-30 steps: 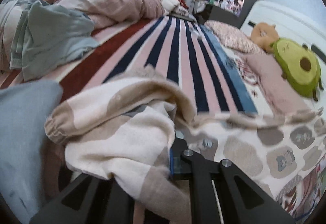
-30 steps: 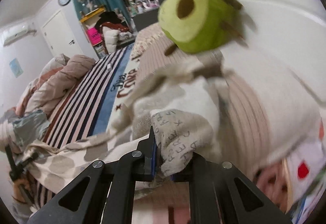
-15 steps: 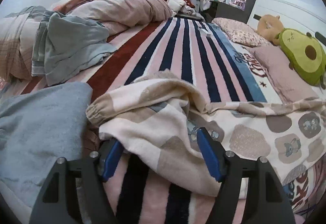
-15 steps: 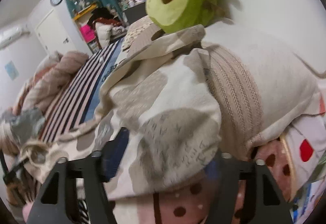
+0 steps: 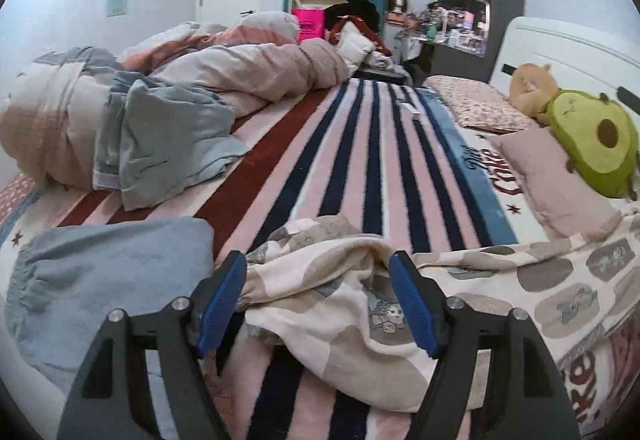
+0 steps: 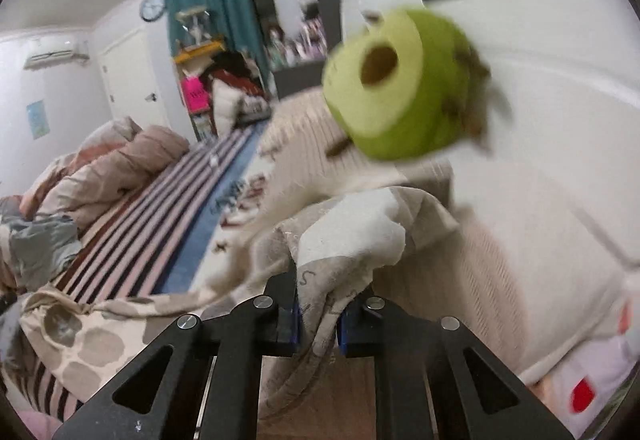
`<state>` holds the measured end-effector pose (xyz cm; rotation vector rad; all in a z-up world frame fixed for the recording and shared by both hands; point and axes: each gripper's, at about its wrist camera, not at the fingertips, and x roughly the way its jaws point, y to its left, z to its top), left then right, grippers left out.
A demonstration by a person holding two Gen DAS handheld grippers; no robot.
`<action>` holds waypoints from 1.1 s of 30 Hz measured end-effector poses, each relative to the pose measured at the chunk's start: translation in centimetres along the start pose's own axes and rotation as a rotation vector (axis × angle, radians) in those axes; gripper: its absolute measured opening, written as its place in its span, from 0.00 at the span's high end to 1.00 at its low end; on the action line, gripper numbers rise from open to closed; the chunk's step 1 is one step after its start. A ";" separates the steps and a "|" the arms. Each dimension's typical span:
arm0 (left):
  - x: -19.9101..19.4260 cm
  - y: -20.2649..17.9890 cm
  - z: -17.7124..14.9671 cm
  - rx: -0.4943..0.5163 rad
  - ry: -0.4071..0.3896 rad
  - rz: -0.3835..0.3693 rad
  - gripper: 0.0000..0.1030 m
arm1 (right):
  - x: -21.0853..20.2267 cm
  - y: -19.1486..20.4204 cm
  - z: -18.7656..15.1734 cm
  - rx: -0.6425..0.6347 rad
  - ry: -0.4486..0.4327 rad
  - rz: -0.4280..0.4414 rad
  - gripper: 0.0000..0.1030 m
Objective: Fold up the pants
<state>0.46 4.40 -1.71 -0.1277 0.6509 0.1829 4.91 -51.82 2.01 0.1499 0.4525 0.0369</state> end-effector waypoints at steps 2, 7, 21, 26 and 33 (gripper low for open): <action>0.4 -1.1 0.0 0.047 0.015 -0.058 0.30 | -1.1 0.6 0.4 -0.038 0.005 -0.029 0.91; 3.5 -4.9 -0.4 0.102 0.075 -0.208 0.29 | -0.8 -1.6 -1.9 0.023 0.160 -0.123 0.63; 11.9 -12.9 -0.6 0.224 0.215 -0.398 0.29 | -4.0 -0.5 1.4 -0.096 0.040 -0.227 0.43; 14.6 -13.2 -1.7 0.233 0.289 -0.417 0.29 | 2.2 2.6 0.6 -0.087 0.210 0.021 0.61; 17.8 -12.7 -2.0 0.239 0.333 -0.360 0.29 | 9.7 4.2 -1.4 -0.105 0.350 0.085 0.75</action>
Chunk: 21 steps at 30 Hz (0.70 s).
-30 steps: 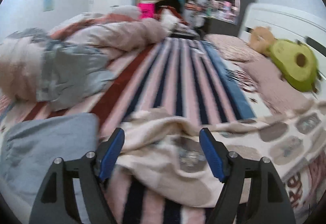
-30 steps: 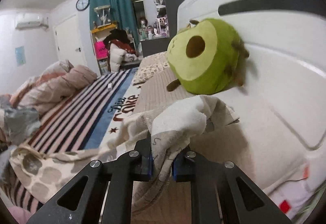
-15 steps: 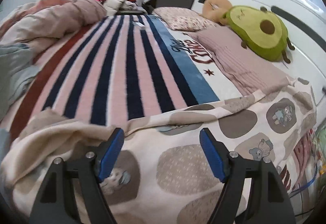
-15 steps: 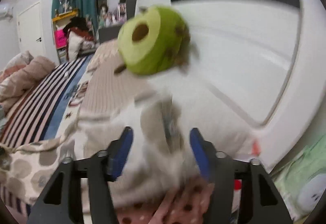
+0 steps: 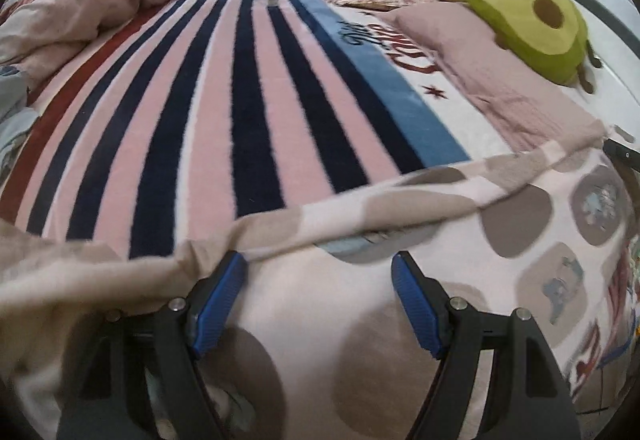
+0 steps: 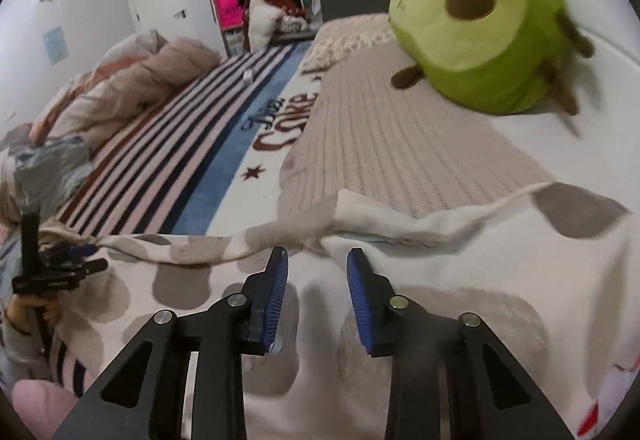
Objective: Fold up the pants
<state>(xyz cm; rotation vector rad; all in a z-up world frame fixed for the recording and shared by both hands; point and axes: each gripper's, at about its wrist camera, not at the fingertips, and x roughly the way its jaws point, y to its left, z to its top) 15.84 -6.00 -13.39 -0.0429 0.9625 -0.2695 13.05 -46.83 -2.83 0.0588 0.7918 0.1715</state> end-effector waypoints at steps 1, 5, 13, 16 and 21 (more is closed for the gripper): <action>0.3 0.3 0.3 -0.006 0.000 0.006 0.29 | 0.7 -0.4 0.3 0.006 0.004 -0.003 0.78; 1.5 1.1 1.7 -0.008 -0.010 0.055 0.29 | 1.8 -1.2 2.0 0.019 -0.023 -0.051 0.79; 1.2 3.0 3.5 -0.084 -0.060 0.085 0.29 | 2.5 -2.8 3.1 0.066 -0.038 -0.083 0.76; -3.0 3.0 3.4 -0.066 -0.118 0.107 0.29 | 1.4 -2.2 2.6 0.062 -0.062 -0.066 0.68; -11.2 4.6 2.5 -0.034 -0.202 0.248 0.20 | 0.2 -0.7 1.7 0.045 -0.071 -0.003 0.66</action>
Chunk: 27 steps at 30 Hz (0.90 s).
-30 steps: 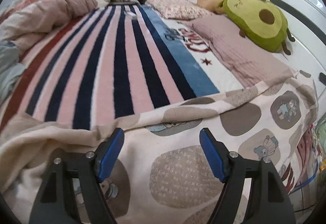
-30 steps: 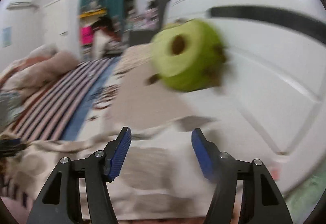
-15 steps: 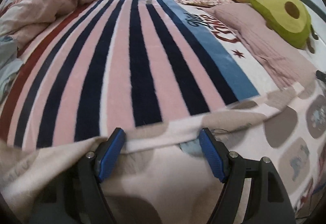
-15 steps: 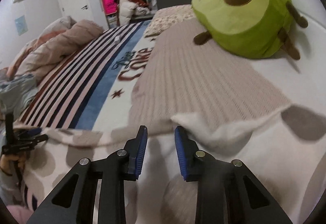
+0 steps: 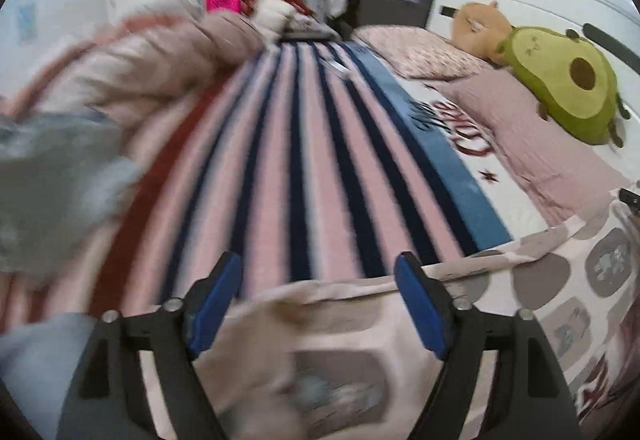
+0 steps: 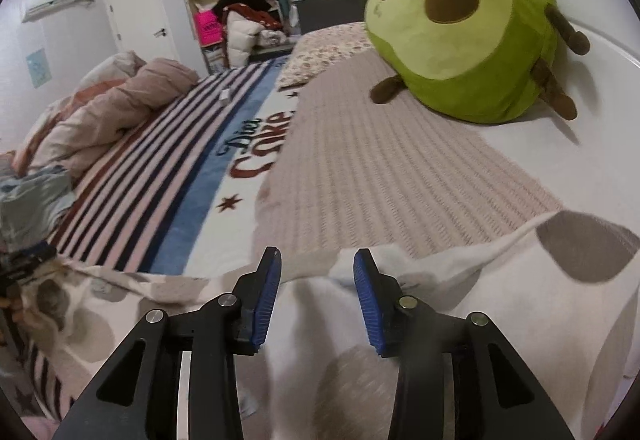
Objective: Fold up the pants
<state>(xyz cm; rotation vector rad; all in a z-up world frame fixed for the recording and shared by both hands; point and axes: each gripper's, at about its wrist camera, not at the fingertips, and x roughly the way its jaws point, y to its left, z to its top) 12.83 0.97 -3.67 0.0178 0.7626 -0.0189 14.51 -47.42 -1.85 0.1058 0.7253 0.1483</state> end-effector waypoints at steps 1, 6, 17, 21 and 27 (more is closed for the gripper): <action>-0.8 0.8 -0.1 -0.001 -0.002 0.023 0.20 | -0.3 0.6 -0.3 -0.014 -0.002 0.013 0.65; -1.5 4.3 -2.1 -0.016 0.101 0.042 0.20 | -1.0 3.0 -1.4 -0.059 0.008 0.084 0.62; 1.4 5.3 -4.3 -0.022 0.199 -0.002 0.85 | -0.9 4.8 -2.4 -0.076 0.042 0.106 0.61; -0.9 4.8 -1.4 0.016 0.083 0.028 0.87 | -1.0 5.0 -2.2 -0.073 0.033 0.106 0.61; -2.7 5.5 2.2 0.075 -0.003 0.213 0.53 | -1.0 5.6 -2.3 -0.085 0.043 0.112 0.61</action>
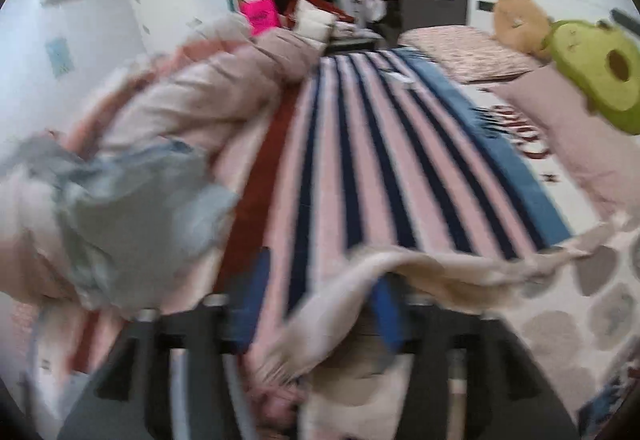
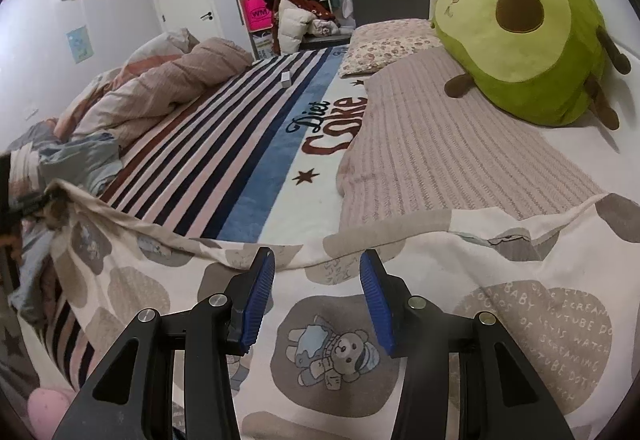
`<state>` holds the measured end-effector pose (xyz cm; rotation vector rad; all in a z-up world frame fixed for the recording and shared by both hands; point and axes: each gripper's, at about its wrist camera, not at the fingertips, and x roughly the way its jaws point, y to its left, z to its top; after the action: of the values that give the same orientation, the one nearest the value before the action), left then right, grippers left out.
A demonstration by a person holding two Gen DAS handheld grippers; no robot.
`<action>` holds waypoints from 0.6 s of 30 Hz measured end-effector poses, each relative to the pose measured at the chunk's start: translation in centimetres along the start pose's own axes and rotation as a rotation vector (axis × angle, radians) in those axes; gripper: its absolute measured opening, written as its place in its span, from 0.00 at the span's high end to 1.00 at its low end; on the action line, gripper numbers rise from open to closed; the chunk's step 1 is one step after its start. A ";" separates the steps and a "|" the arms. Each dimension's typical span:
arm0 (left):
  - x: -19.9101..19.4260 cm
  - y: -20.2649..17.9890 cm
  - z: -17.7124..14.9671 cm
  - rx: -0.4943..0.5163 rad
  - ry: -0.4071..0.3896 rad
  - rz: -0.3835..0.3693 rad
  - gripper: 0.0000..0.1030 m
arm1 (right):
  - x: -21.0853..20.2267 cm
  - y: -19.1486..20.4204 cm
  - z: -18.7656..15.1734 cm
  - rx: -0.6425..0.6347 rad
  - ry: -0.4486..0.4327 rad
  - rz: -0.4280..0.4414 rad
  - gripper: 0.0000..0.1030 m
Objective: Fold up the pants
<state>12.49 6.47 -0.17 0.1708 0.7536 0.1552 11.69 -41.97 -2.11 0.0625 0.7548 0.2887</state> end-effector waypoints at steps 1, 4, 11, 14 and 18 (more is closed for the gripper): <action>0.3 0.5 0.1 -0.007 0.019 0.005 0.53 | 0.0 0.1 -0.1 -0.002 0.002 0.000 0.61; 0.7 1.2 -0.2 0.004 0.053 0.023 0.53 | -0.2 0.1 -0.1 0.006 -0.002 0.007 0.61; 1.8 1.8 0.3 -0.046 0.049 -0.035 0.44 | -0.4 0.8 0.3 -0.005 -0.007 0.019 0.61; 4.5 -0.1 1.4 0.013 0.075 0.006 0.44 | -0.6 1.2 0.4 -0.003 -0.016 0.035 0.61; 5.9 -1.0 2.2 -0.015 0.080 -0.032 0.38 | -0.7 1.7 0.1 -0.025 -0.002 0.030 0.61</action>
<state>18.38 6.50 -2.72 0.1387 0.8342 0.1384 10.91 -40.56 -1.31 0.0511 0.7484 0.3265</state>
